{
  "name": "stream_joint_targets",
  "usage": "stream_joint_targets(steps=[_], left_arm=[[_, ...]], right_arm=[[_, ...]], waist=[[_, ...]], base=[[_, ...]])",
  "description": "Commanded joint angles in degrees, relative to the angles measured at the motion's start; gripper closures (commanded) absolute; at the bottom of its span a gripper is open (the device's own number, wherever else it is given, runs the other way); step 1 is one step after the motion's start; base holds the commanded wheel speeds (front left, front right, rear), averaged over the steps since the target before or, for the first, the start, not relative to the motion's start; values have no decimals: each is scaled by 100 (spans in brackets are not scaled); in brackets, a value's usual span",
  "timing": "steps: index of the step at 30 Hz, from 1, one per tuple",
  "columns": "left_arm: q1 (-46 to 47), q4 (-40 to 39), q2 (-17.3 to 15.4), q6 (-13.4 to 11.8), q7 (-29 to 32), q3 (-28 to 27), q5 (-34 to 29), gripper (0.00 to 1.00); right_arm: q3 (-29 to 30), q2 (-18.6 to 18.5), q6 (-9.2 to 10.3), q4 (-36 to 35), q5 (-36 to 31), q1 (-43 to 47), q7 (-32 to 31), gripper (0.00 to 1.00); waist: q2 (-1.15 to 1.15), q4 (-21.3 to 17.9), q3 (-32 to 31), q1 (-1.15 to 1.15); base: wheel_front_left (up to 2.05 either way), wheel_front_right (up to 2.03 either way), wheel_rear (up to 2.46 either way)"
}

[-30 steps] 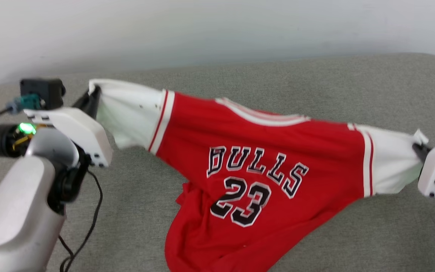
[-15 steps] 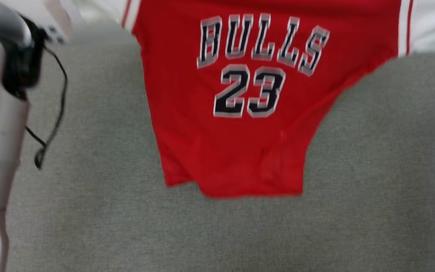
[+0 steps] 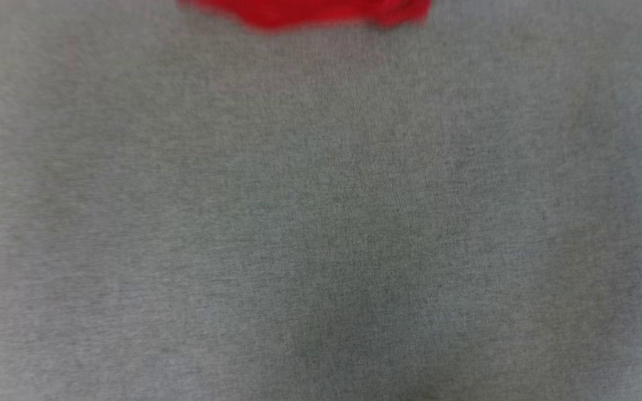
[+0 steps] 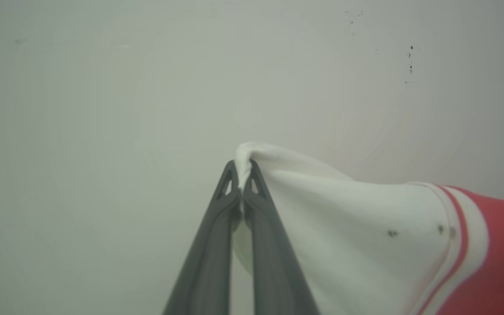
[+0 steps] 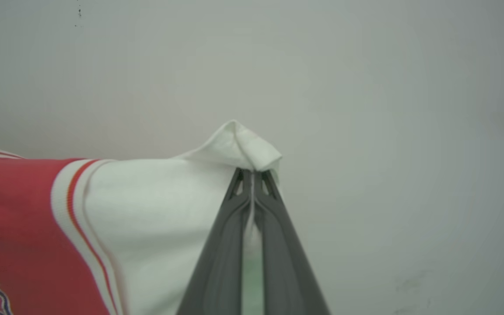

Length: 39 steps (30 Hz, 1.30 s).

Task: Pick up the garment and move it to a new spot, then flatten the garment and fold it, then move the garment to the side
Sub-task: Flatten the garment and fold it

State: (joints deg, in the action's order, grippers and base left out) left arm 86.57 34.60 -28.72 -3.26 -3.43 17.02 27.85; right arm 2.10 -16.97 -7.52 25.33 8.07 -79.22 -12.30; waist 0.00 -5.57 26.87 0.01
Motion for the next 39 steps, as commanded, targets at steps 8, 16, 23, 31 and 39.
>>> stream_joint_targets(steps=[8, 16, 23, 31, 39], left_arm=[[967, 159, -168, 132, -246, -3, -147, 100], [1239, 416, -185, 263, -357, -4, -70, 100], [944, 784, -96, 423, -629, -100, 178, 100], [-74, 1009, 5, 650, -993, -219, 484, 100], [-2492, 460, 190, 604, -1176, -665, 896, 100]], right_arm=[[-391, -137, 6, 512, 80, -1123, 614, 100], [-723, -129, 6, 1055, 260, -1554, 909, 100], [-1022, -138, 6, 1560, 518, -1509, 1149, 100], [-1397, -275, 6, 1806, 913, -688, 1358, 100], [-1625, -574, 7, 1210, 1426, 1430, 1371, 100]], waist=[[0, -163, 920, -1], [0, -190, 1410, -1], [0, -153, 1518, -1], [0, -30, 1005, -1], [0, 125, -47, -1]], base=[[0, 0, 0], [0, 0, 0], [0, 0, 0], [0, 0, 0], [0, 0, 0]])
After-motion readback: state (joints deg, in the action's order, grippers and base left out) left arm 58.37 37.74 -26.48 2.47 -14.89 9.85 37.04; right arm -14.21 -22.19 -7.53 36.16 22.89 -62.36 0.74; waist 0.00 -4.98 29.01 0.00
